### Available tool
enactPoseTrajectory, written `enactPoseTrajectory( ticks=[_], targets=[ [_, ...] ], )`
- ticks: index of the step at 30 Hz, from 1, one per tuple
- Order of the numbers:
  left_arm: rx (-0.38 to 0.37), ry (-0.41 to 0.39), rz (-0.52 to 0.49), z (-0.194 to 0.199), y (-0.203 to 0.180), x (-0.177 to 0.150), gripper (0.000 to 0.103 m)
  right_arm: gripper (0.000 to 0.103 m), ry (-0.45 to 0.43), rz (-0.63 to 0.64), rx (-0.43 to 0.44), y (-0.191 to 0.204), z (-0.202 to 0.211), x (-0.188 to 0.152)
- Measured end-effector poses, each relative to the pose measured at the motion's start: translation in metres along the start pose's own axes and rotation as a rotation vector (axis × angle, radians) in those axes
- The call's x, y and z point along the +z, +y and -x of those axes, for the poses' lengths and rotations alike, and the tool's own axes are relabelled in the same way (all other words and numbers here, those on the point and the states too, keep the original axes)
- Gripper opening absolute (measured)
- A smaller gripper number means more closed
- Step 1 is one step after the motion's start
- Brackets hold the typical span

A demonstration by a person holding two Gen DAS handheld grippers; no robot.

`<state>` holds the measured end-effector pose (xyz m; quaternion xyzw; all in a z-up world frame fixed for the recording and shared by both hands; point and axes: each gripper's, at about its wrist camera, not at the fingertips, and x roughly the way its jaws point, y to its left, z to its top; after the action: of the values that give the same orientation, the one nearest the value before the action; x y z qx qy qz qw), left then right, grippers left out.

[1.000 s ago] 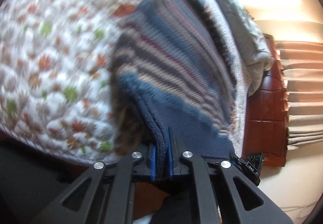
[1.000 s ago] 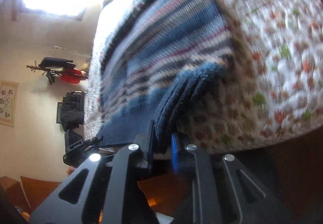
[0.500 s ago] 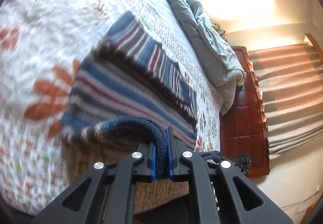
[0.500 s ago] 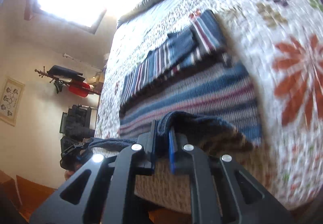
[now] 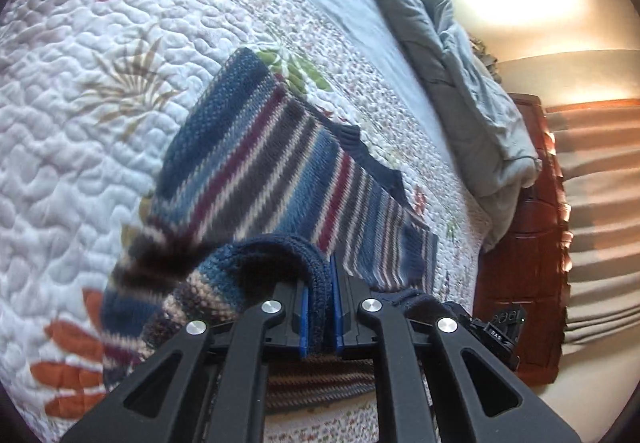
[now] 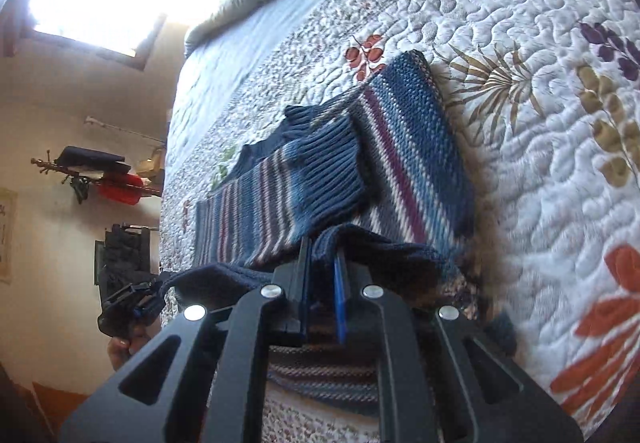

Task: Fold small clothes
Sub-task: 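Lift the ribbed hem with both grippers and fold it toward the collar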

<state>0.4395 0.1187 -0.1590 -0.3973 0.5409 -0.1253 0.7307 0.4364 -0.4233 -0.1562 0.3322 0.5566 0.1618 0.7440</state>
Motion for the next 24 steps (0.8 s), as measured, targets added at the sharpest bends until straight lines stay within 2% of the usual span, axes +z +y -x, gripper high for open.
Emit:
enactPoseTrajectory(
  ticks=[3,5,6,7,9,10,11,14,17,19,24],
  targets=[
    [0.013,0.022,-0.001,-0.017,0.004,0.013,0.009,0.009,0.013,0.003,-0.013,-0.006,-0.013,0.012],
    [0.017,0.04,-0.005,-0.025,0.007,0.017,0.011,0.014,0.036,0.01,-0.01,-0.009,-0.02,0.02],
    [0.007,0.055,-0.002,-0.028,0.01,0.019,0.012,0.019,0.05,0.008,-0.006,-0.011,-0.023,0.023],
    [-0.003,0.06,0.004,-0.028,0.012,0.019,0.015,0.033,0.057,0.003,0.006,-0.012,-0.023,0.026],
    [-0.029,0.045,0.013,-0.02,0.016,0.02,0.019,0.045,0.032,0.036,0.013,-0.008,-0.013,0.03],
    [-0.041,0.039,0.008,-0.016,0.015,0.021,0.026,0.048,0.022,0.053,0.021,-0.006,-0.007,0.031],
    [-0.048,0.026,-0.006,-0.01,0.013,0.021,0.035,0.048,0.012,0.067,0.026,-0.005,0.0,0.033],
    [0.002,-0.058,-0.116,0.014,-0.002,0.024,0.053,0.048,-0.01,0.12,0.001,-0.004,0.008,0.039],
    [0.013,-0.058,-0.237,0.021,-0.017,0.031,0.068,0.048,0.032,0.14,-0.023,-0.011,-0.003,0.043],
    [0.029,-0.036,-0.286,0.017,-0.021,0.037,0.07,0.048,0.058,0.159,-0.022,-0.013,-0.014,0.045],
    [0.171,0.078,-0.398,-0.023,-0.02,0.046,0.07,0.049,0.129,0.208,-0.03,-0.01,-0.041,0.044]
  ],
)
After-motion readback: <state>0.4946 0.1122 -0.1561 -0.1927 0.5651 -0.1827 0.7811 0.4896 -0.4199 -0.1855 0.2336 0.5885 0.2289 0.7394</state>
